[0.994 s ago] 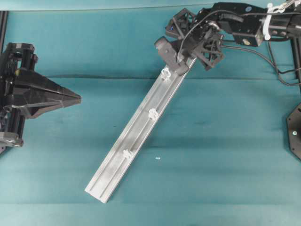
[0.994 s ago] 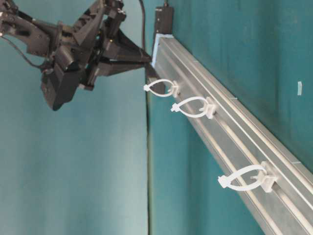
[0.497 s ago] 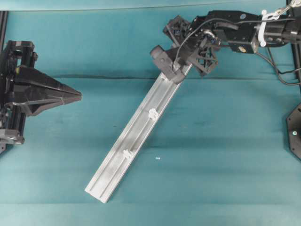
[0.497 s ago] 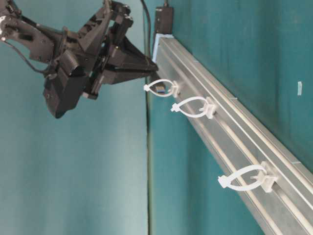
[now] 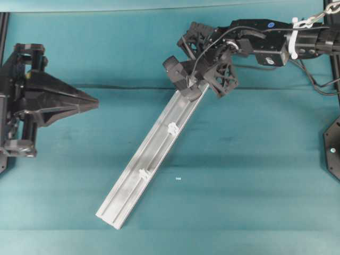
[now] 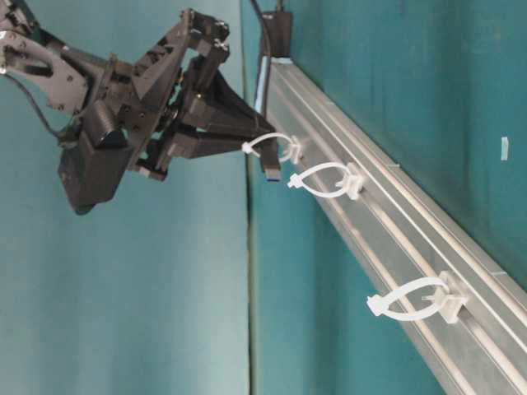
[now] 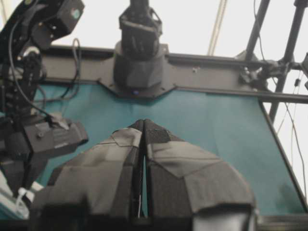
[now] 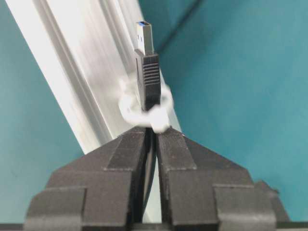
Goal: Pass the USB cable through three rings with both arms.
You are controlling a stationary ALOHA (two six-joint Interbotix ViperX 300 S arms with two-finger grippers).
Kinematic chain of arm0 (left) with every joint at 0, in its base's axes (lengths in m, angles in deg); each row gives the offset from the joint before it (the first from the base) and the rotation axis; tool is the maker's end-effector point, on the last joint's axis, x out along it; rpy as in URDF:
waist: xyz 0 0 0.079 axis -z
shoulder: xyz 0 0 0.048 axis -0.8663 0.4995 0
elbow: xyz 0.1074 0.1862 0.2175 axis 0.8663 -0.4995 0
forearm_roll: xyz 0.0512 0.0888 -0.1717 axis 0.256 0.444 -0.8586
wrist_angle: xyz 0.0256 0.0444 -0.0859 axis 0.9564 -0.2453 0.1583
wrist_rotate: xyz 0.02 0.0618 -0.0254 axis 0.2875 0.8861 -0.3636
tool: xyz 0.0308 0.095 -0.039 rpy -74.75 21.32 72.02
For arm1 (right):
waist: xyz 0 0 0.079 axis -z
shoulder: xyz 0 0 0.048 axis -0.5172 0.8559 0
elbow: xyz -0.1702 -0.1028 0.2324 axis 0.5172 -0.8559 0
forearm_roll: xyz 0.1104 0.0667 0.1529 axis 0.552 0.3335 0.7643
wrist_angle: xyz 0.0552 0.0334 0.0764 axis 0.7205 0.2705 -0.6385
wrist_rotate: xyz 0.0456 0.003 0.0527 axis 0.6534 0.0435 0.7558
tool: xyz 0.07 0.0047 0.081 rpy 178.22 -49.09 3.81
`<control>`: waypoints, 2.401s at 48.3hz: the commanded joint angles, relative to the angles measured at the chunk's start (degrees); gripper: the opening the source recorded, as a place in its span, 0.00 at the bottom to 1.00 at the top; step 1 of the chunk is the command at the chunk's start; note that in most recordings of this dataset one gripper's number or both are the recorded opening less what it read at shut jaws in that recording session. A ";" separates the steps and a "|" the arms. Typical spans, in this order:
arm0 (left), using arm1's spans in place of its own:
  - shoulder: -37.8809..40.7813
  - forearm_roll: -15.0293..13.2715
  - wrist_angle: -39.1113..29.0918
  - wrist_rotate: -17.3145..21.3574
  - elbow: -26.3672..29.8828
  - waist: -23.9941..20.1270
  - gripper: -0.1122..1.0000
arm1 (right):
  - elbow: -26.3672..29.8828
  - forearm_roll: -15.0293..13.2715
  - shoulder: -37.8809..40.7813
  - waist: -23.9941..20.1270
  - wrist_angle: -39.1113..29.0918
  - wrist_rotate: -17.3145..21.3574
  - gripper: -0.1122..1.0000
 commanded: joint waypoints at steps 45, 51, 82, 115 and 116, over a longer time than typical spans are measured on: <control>20.92 0.09 4.22 -7.38 -5.10 -13.71 0.94 | -0.18 3.78 -0.26 -0.70 0.44 -0.44 0.17; 26.28 0.09 10.46 -7.38 -4.57 -15.64 0.95 | 0.00 4.04 -0.26 -0.62 0.44 -0.44 0.17; 48.08 0.09 20.57 -9.84 6.50 -16.61 0.94 | 0.44 4.57 -0.35 -0.70 0.44 -0.35 0.17; 57.48 0.09 28.74 -14.68 10.55 -16.26 0.93 | 0.79 4.83 -0.18 -0.62 0.44 -0.18 0.17; 57.57 0.09 28.74 -14.68 10.63 -16.17 0.92 | 0.79 4.83 -0.18 -0.62 0.44 -0.18 0.17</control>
